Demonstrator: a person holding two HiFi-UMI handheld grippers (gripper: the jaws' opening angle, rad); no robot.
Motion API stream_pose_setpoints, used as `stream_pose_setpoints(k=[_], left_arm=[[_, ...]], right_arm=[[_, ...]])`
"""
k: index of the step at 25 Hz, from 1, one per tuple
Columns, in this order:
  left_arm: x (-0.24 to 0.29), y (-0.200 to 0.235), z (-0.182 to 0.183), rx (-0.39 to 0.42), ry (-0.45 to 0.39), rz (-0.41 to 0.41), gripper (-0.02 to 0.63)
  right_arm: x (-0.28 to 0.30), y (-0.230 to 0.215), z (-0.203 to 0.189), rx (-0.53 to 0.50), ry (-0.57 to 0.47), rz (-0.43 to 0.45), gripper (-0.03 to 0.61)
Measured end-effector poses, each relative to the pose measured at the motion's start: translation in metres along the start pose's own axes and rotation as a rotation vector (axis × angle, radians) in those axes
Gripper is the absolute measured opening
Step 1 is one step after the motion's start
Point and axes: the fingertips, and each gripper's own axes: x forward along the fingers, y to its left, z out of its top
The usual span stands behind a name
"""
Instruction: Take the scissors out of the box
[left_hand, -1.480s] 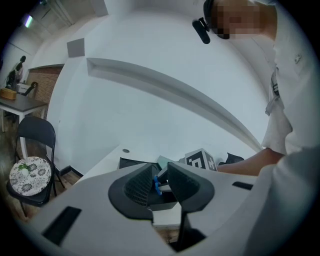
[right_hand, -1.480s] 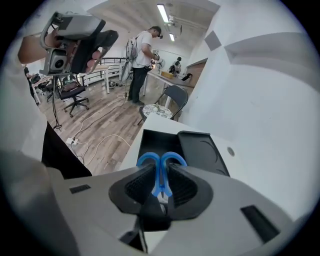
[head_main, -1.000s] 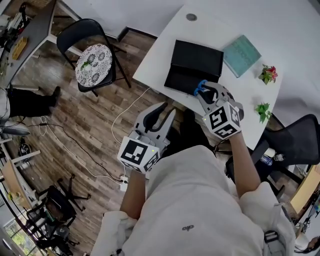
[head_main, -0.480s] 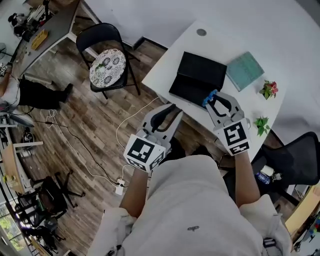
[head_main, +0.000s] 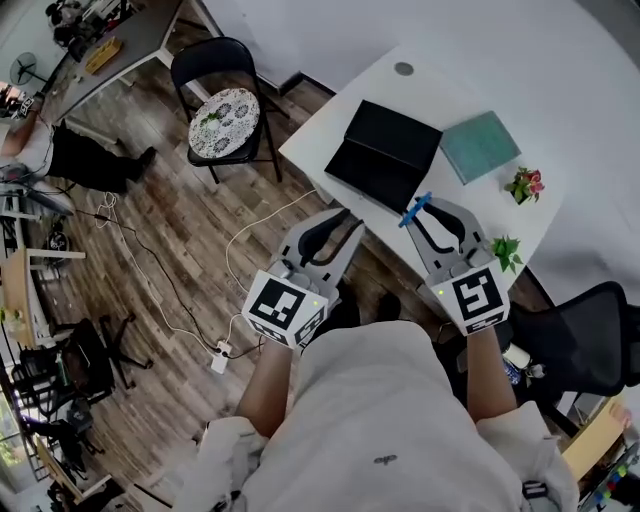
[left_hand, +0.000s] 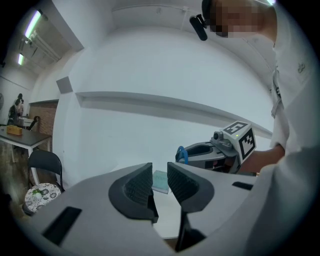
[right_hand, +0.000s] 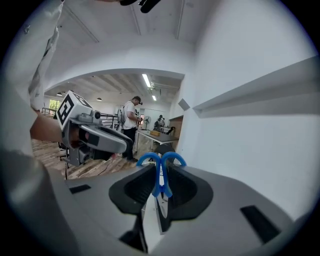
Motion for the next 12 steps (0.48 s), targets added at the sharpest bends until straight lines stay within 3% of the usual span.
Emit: stream_pose_setpoints(k=[12], left_arm=[[-0.013,-0.054,-0.006,-0.004,-0.018,0.11,0.095]], right_arm=[[-0.064,0.014,0.016,0.025,-0.142,0.095,0.089]])
